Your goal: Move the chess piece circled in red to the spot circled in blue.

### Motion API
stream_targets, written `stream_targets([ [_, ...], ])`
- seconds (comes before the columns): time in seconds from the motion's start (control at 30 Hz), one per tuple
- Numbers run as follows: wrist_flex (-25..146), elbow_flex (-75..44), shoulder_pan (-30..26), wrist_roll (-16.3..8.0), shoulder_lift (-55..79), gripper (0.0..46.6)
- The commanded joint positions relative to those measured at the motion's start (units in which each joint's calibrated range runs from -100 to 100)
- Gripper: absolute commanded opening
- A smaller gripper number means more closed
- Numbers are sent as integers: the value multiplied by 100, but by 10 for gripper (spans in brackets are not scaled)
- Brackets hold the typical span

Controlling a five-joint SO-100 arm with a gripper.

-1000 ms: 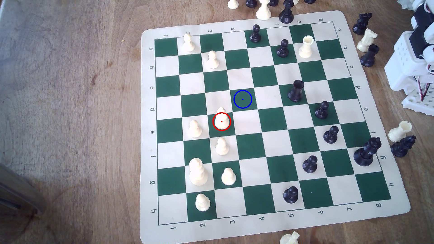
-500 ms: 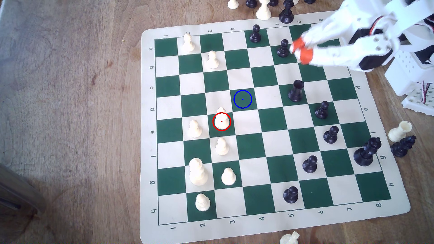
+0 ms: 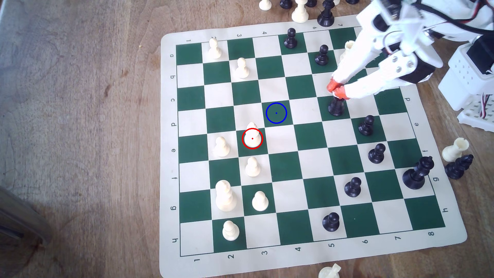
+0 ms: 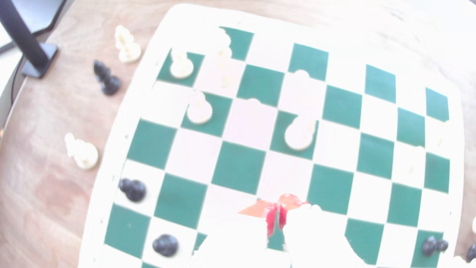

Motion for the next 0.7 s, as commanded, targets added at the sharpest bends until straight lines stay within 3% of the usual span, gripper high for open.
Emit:
stream_targets([
  [0.0,36,-1705,186,-103,1533,24],
  [0.2,-586,-2040,359,-303,2526,84],
  [0.43,-1028,-2502,499,-728,3248,90],
  [0.67,-897,-3019,632,-694,4198,88],
])
